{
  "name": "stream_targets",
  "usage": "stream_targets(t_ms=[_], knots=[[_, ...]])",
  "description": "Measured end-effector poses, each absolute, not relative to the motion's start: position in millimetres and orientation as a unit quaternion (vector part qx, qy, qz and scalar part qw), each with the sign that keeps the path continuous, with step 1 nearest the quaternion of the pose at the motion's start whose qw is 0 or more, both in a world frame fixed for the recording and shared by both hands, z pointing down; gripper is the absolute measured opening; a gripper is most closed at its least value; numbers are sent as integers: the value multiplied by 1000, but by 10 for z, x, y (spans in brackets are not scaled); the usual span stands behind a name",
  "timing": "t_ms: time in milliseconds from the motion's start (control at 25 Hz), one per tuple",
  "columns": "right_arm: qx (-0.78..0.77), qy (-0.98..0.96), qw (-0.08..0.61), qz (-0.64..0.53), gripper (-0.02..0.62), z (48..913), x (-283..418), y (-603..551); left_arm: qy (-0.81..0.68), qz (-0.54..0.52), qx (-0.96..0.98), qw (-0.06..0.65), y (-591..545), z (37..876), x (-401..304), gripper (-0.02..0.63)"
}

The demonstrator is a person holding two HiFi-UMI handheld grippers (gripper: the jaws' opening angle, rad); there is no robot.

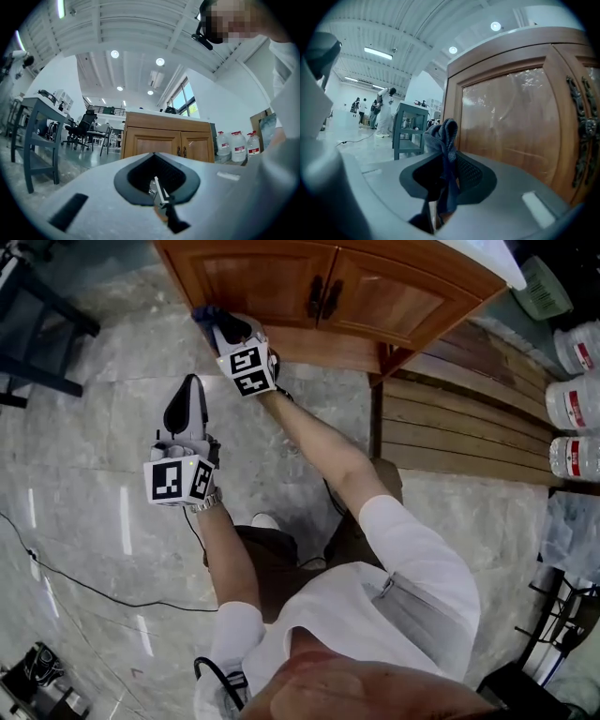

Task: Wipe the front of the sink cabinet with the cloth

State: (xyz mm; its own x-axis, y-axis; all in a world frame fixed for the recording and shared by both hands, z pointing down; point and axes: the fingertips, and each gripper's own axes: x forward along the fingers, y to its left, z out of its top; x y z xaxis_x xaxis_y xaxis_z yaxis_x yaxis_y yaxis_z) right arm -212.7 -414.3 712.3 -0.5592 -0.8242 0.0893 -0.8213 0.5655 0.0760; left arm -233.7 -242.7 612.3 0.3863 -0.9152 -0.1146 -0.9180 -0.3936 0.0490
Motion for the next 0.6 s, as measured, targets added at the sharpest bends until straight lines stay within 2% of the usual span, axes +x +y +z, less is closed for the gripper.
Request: stream_targets(t_ms=[320,600], knots=[[458,-883,93,-38,98,7170,-2442,-4411,561,70,-825,11,-2379,6072,-2501,-2],[487,-870,75,-31,100,7159,-2063,-4408,564,75,-822,6,-2379,6088,-2552,-2]])
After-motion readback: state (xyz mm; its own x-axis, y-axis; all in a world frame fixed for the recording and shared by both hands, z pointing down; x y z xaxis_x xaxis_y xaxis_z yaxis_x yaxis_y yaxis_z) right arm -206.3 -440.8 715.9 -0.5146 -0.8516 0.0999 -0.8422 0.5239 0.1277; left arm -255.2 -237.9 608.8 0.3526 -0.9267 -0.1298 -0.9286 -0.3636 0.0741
